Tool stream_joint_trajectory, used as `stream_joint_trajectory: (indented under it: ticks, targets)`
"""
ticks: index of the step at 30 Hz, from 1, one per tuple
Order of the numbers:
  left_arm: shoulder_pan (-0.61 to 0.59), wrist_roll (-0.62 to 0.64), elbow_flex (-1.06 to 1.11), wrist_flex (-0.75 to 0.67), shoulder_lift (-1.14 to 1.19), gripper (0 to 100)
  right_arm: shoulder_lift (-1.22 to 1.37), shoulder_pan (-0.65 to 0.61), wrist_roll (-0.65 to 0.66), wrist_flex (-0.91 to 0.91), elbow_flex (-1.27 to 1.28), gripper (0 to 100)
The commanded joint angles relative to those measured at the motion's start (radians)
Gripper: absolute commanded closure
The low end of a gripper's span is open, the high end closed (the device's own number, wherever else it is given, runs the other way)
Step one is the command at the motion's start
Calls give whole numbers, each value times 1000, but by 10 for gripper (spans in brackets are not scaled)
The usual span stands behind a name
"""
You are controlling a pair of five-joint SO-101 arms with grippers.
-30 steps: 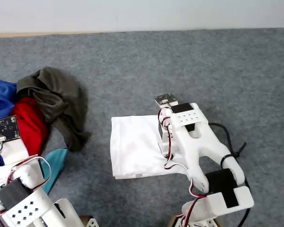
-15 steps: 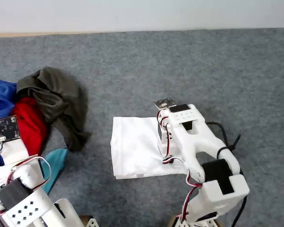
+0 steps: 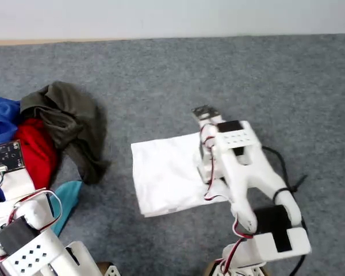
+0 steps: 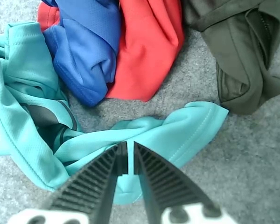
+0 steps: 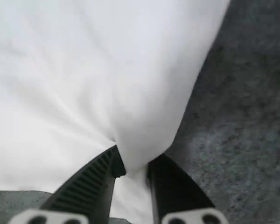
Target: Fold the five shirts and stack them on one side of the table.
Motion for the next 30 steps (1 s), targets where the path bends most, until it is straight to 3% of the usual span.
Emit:
stream_joint_trajectory:
  ticks: [1, 9, 19, 25, 27, 30]
  targets:
    - [2, -3, -5, -21, -5, 967, -45, 79, 155, -53, -40, 988]
    - [2, -3, -5, -20, -11, 967, 148, 228, 457, -189, -262, 988]
    - [2, -3, -5, -20, -11, 967, 553, 252, 715, -180, -801, 988]
    - [2, -3, -4, -20, -9, 967, 673, 252, 760, -177, -996, 979]
    - [2, -3, 1, -21, -8, 967, 673, 257, 749, -148, -1008, 912]
    - [2, -5, 27, -38, -11, 967, 644, 265, 617, -110, -1017, 817]
